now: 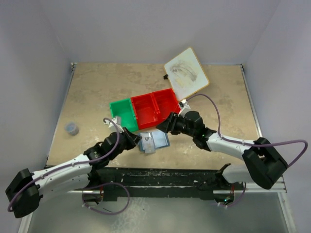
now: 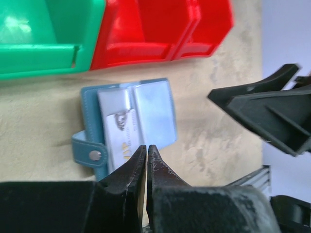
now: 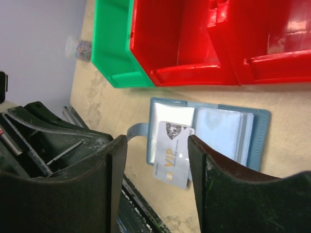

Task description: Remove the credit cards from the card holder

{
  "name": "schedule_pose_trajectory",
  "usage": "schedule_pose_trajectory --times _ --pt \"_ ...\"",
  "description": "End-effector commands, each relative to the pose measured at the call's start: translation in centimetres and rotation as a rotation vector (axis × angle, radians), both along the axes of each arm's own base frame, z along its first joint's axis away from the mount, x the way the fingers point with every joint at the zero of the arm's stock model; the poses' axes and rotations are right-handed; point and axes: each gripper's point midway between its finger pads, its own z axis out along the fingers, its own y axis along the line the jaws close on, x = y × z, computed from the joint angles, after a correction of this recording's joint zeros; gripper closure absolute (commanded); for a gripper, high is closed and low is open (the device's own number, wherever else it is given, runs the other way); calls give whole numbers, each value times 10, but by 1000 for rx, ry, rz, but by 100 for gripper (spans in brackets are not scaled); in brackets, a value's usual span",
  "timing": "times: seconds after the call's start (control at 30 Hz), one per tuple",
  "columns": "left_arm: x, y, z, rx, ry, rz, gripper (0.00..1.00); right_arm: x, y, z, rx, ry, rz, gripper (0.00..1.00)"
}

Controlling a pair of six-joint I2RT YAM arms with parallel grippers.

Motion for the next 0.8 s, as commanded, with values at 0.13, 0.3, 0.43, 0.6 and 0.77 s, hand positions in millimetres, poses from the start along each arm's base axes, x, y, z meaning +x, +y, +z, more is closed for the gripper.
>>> schedule_pose_trajectory --times 0.13,0.3,0.43,0.6,0.77 --pt "-6 -20 -22 45 75 -102 73 -26 24 -38 -83 115 140 49" --pt "-4 -23 -29 90 67 -129 64 -53 23 -43 -43 186 73 48" --pt "6 -36 -22 142 47 -167 64 -71 26 -57 -23 272 73 49" --pt "20 -42 -16 271 28 -203 64 -86 29 -71 8 337 52 49" --pt "30 -40 -10 346 4 -201 64 -87 29 -79 77 376 9 50"
